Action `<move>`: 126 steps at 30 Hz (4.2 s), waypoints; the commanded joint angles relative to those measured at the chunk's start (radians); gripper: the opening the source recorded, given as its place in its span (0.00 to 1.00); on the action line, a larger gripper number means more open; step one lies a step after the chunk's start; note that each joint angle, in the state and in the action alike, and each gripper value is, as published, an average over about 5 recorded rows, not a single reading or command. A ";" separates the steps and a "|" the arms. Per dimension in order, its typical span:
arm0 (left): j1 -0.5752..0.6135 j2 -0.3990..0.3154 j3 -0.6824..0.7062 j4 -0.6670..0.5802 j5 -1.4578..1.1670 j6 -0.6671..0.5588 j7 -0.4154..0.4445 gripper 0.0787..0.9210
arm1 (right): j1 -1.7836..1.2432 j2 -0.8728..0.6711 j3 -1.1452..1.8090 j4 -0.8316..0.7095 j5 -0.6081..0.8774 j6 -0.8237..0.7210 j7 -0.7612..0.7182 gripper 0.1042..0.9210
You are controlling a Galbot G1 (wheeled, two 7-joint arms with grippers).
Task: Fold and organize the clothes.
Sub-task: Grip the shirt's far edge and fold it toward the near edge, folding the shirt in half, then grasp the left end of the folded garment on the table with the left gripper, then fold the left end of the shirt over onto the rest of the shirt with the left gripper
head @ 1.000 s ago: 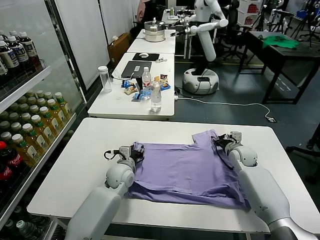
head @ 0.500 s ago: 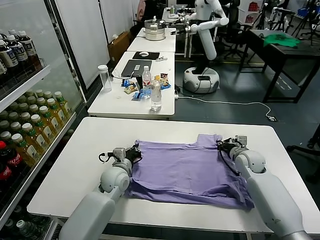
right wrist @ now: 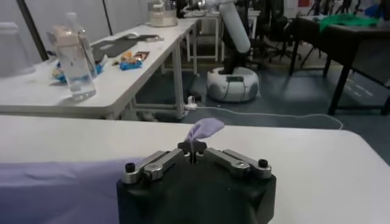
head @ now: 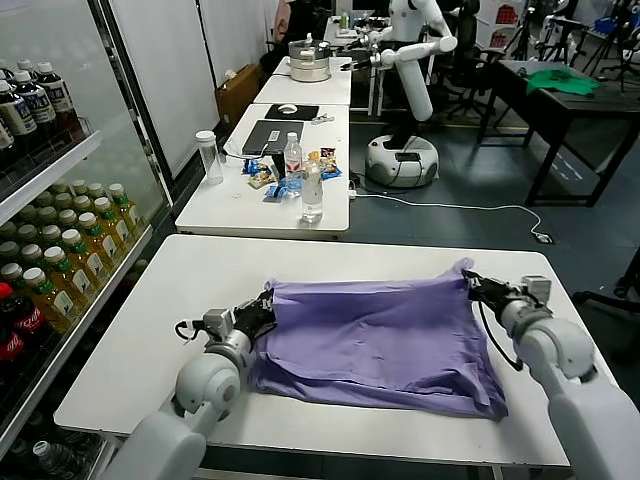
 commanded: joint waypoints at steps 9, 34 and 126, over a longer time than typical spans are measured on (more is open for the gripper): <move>0.140 0.089 0.001 -0.118 0.044 0.065 0.019 0.01 | -0.369 0.055 0.188 0.194 -0.072 0.003 0.008 0.01; 0.246 -0.088 0.027 -0.149 0.375 0.064 -0.128 0.74 | -0.397 0.127 0.153 0.230 -0.243 0.004 0.012 0.71; 0.089 -0.430 0.230 -0.045 0.015 0.018 -0.120 0.05 | -0.423 0.126 0.169 0.244 -0.219 0.032 0.009 0.88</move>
